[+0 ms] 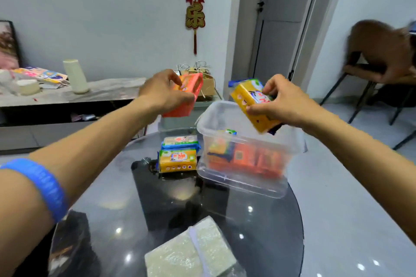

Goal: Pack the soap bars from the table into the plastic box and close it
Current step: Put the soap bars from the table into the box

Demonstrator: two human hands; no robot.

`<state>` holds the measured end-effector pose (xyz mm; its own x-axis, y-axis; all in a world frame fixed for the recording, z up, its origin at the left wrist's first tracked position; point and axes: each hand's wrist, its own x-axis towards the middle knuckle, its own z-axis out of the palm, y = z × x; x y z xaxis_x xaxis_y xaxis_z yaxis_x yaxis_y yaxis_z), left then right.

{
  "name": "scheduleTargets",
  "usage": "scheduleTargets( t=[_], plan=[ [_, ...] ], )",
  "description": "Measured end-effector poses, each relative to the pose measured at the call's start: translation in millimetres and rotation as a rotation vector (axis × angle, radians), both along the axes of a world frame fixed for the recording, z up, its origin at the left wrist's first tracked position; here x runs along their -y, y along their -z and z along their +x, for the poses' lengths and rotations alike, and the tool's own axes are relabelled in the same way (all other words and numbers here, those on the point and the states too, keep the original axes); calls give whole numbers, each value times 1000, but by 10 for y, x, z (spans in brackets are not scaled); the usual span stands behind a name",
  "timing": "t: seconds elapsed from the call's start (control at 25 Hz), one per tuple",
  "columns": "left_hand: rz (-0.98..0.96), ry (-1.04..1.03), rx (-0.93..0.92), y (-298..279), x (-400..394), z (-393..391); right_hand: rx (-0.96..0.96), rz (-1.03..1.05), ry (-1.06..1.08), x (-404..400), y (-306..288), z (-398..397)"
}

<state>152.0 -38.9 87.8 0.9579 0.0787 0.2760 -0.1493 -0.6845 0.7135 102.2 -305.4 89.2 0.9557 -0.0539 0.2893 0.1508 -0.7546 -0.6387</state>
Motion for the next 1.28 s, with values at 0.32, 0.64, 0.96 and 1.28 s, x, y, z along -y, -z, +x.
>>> scheduleTargets(
  t=[0.32, 0.64, 0.96, 1.28],
  plan=[
    [279, 249, -328, 380, 1605, 364, -231, -207, 320, 423, 302, 513],
    [724, 368, -357, 863, 1835, 603, -404, -655, 231, 193, 758, 712],
    [678, 396, -471, 869, 1736, 642, -522, -942, 24, 334, 850, 777],
    [116, 348, 176, 797, 978, 236, -84, -529, -65, 355, 660, 458]
  ],
)
